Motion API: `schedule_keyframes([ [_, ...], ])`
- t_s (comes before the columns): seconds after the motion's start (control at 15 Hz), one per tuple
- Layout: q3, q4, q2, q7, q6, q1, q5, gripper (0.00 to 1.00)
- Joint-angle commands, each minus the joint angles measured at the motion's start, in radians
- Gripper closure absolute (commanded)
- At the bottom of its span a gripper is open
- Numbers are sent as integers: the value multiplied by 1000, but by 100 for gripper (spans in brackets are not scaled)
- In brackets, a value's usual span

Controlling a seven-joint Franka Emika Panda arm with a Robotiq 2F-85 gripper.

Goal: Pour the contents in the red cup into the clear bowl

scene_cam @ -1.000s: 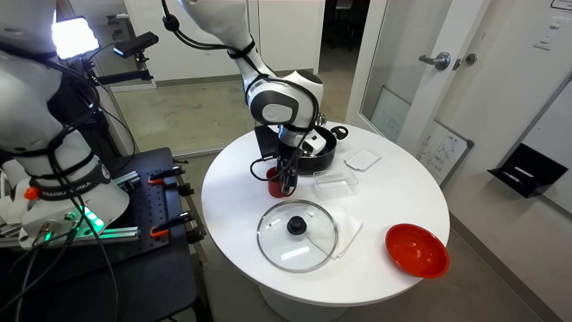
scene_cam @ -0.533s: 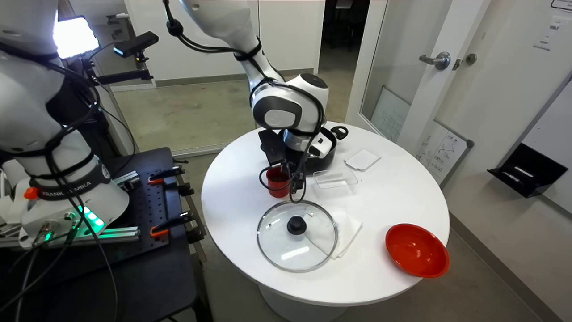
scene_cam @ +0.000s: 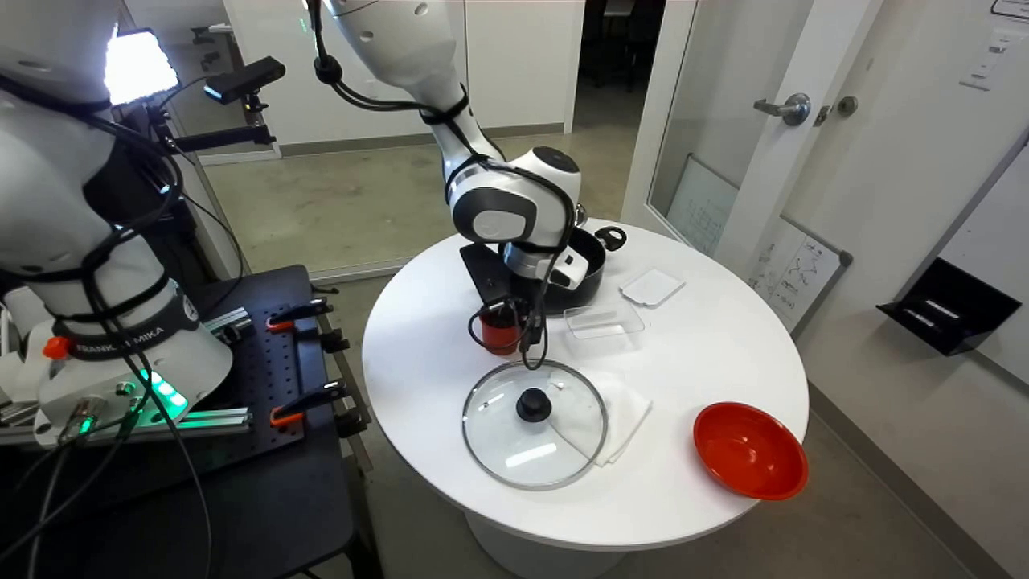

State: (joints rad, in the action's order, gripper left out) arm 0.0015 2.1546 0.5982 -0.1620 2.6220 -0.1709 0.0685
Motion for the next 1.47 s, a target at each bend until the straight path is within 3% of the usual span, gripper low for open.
schedule_keyframes([
  [0.0,6,-43,35,-15,9,-13,7,0],
  [0.67,1,-101,88,-7,-13,-20,-1,0],
  [0.87,1,-112,101,-7,-18,-20,-1,6],
  [1.13,-1,-118,113,-5,-19,-17,-5,23],
  [1.27,-2,-118,115,-3,-17,-14,-8,18],
  [1.4,-7,-115,117,3,-9,-5,-15,23],
])
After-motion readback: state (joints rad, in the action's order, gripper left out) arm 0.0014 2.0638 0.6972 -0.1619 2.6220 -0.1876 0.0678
